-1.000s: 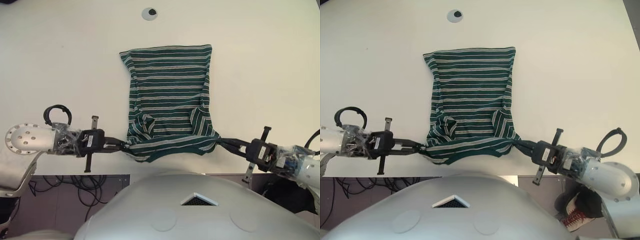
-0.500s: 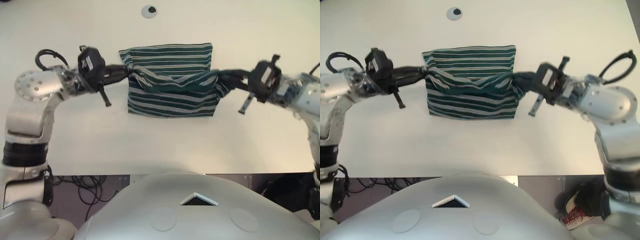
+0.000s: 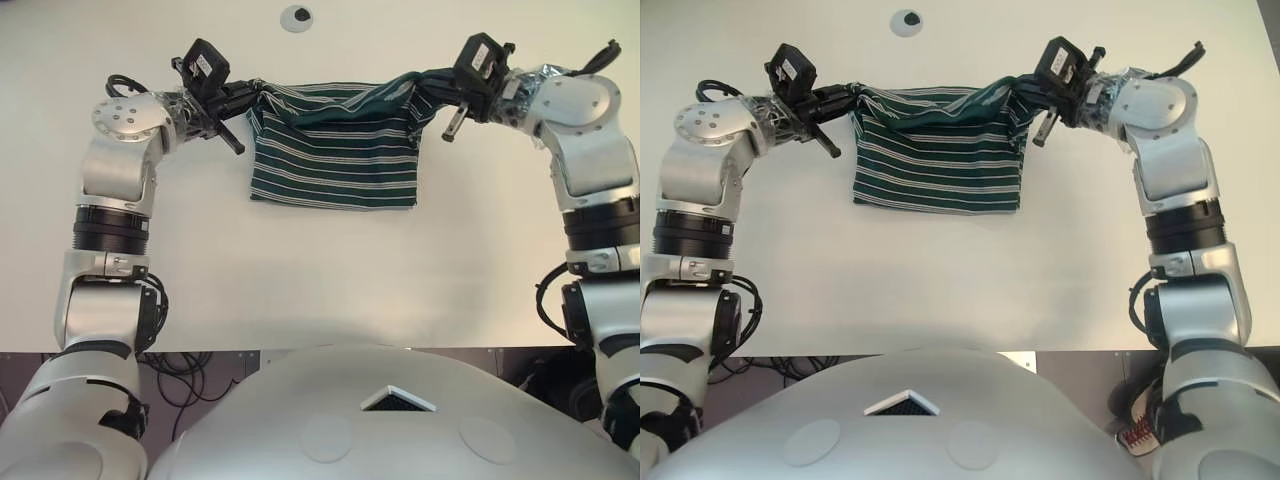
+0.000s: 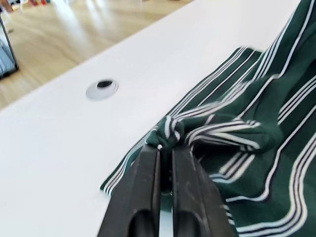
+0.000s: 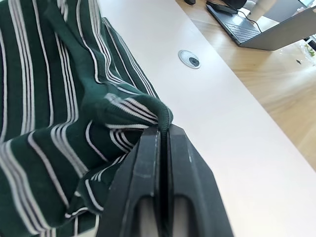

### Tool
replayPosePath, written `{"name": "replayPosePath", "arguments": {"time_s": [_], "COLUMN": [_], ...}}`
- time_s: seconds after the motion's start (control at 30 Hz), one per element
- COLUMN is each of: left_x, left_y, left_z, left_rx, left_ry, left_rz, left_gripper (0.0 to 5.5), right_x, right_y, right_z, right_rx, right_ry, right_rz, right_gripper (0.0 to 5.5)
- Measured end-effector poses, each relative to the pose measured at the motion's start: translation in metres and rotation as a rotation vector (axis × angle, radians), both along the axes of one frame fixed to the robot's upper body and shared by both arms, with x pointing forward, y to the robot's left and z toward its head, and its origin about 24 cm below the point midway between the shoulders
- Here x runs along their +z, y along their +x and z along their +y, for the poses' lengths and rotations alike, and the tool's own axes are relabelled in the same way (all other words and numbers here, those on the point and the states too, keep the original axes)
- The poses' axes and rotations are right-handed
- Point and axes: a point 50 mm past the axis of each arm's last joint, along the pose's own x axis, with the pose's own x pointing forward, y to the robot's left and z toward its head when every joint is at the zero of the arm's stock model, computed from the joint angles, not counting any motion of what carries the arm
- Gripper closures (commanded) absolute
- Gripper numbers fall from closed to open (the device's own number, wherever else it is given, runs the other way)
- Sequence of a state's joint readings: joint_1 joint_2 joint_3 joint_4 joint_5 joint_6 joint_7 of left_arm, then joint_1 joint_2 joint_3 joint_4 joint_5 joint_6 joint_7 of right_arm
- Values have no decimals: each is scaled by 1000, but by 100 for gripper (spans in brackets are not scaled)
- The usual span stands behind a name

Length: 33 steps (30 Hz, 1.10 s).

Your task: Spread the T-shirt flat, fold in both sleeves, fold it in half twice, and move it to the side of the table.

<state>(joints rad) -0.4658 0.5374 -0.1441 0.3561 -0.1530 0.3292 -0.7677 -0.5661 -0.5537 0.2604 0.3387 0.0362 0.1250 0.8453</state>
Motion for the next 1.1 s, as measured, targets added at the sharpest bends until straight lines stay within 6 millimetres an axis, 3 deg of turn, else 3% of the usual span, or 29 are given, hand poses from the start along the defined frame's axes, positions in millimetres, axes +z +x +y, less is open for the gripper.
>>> {"name": "replayPosePath", "arguments": {"time_s": [0.03,0.2,0.3,0.47,0.63,0.77,0.93,1.1], "left_x": [-5,-19,-27,-26,-24,-7,1,-9], "left_y": [1,8,14,28,31,32,7,-53], "left_z": [-1,-5,-6,7,23,37,-2,-57], "left_rx": [11,59,128,300,379,360,67,-281], "left_ry": [12,35,45,-15,55,227,131,-60], "left_rz": [11,32,22,4,-100,-320,-413,-167], "left_gripper": [508,432,429,429,426,446,523,547], "right_x": [-5,-29,-35,-37,-22,-45,-58,-80], "right_y": [6,25,33,43,42,23,13,7], "right_z": [2,7,5,-24,-11,-5,10,12], "right_rx": [-8,-105,-194,-430,-299,-215,-156,-173], "right_ry": [-1,19,24,-4,30,4,-9,-73], "right_rz": [20,76,65,28,-94,-55,-30,8], "right_gripper": [488,406,406,406,500,550,550,550]}}
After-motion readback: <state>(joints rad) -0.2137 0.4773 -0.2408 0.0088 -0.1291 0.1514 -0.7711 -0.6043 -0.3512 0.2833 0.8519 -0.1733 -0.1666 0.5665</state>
